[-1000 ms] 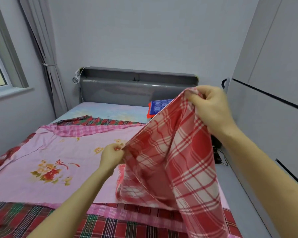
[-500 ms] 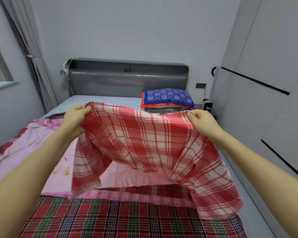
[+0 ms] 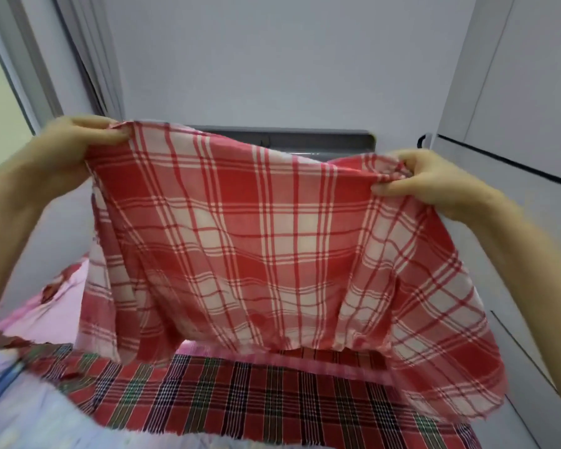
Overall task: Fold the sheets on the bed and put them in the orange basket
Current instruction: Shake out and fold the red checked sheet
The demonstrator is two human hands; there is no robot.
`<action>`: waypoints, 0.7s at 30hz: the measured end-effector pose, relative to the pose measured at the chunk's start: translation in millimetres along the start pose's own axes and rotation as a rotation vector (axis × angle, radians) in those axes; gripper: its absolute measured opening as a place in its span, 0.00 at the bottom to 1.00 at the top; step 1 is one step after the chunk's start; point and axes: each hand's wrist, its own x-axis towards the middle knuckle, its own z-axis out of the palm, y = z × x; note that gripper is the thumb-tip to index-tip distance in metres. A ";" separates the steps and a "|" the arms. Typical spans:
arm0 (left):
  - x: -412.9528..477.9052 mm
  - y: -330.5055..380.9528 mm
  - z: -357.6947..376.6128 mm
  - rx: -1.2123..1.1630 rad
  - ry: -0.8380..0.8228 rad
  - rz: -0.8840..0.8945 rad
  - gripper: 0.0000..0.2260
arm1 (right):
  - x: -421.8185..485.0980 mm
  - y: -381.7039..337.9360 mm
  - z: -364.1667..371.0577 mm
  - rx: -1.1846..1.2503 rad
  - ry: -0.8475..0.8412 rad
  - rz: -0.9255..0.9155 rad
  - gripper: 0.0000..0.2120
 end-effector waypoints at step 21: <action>313.0 -85.2 -81.8 0.796 0.470 0.387 0.09 | 330.6 32.7 49.3 -0.970 0.893 0.072 0.12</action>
